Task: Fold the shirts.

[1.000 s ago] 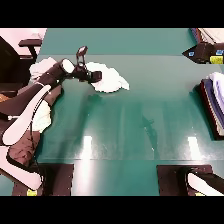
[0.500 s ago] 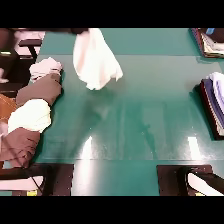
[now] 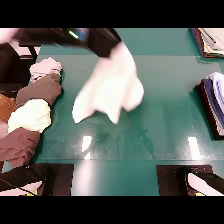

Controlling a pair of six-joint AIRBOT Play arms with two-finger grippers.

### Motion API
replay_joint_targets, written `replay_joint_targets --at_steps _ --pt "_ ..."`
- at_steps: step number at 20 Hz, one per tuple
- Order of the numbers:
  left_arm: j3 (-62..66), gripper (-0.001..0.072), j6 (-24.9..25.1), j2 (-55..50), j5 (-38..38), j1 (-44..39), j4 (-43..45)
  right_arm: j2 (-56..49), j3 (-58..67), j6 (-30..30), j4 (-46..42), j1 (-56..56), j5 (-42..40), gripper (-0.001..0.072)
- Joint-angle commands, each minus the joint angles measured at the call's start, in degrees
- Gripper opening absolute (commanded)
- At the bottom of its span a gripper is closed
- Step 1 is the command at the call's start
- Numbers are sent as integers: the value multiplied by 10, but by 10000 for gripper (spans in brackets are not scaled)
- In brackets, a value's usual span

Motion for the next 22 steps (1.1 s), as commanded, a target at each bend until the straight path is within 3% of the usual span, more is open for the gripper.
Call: replay_joint_targets --at_steps 1,3,7,12,16,22 --pt "-39 620 1 -49 20 -53 -10 0 7 1 0 0 30 14" --pt "-39 619 -2 -57 6 -16 19 0 7 7 0 0 37 15" --pt "-50 619 -15 -51 -85 163 33 0 7 8 1 0 41 15" --pt "-255 619 -13 -53 -73 328 -10 -8 5 12 1 0 47 15" --pt "-388 619 8 -80 -31 362 -21 -14 -16 21 3 0 49 15" --pt "-403 617 31 -126 5 323 -50 -14 -84 21 5 0 44 15"
